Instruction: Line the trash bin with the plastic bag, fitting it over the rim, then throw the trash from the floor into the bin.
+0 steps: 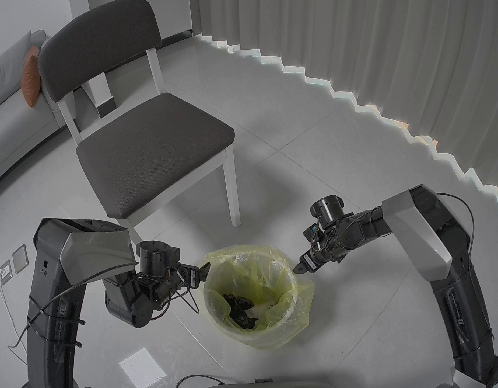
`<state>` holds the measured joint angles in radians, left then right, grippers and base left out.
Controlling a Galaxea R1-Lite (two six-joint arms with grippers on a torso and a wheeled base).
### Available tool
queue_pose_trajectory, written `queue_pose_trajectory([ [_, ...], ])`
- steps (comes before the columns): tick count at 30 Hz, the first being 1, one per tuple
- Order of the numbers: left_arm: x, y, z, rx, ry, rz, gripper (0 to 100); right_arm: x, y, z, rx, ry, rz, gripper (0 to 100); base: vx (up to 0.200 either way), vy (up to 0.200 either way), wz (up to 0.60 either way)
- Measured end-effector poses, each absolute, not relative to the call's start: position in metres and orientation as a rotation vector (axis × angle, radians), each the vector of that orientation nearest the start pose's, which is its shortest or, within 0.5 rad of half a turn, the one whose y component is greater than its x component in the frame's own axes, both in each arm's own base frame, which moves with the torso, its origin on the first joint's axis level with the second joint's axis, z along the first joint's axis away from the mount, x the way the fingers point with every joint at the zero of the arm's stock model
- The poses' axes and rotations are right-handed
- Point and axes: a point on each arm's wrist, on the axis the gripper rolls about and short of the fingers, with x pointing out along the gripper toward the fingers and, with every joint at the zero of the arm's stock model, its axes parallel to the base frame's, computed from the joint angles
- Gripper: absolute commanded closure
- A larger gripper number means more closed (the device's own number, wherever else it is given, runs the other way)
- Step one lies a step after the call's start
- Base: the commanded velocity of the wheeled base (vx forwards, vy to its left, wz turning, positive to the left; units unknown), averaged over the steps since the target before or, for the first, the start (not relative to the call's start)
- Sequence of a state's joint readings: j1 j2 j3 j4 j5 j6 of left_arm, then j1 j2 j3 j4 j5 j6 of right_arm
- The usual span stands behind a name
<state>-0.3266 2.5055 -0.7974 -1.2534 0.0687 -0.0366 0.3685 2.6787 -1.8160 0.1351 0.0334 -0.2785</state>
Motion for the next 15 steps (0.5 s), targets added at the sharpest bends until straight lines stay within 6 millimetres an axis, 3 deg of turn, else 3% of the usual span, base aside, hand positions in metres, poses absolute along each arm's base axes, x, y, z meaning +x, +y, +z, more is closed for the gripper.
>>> queue_pose_trajectory([
  [6, 0.385, -0.123, -0.062, 0.076, 0.545, -0.226, 0, 0.453, 0.165, -0.008, -0.403, 0.917, 0.491, 0, 0.0, 0.0, 0.0],
  [15, 0.409, -0.129, -0.063, 0.103, 0.611, -0.223, 0, 0.433, 0.152, 0.019, -0.376, 0.83, 0.492, 0, 0.0, 0.0, 0.0],
])
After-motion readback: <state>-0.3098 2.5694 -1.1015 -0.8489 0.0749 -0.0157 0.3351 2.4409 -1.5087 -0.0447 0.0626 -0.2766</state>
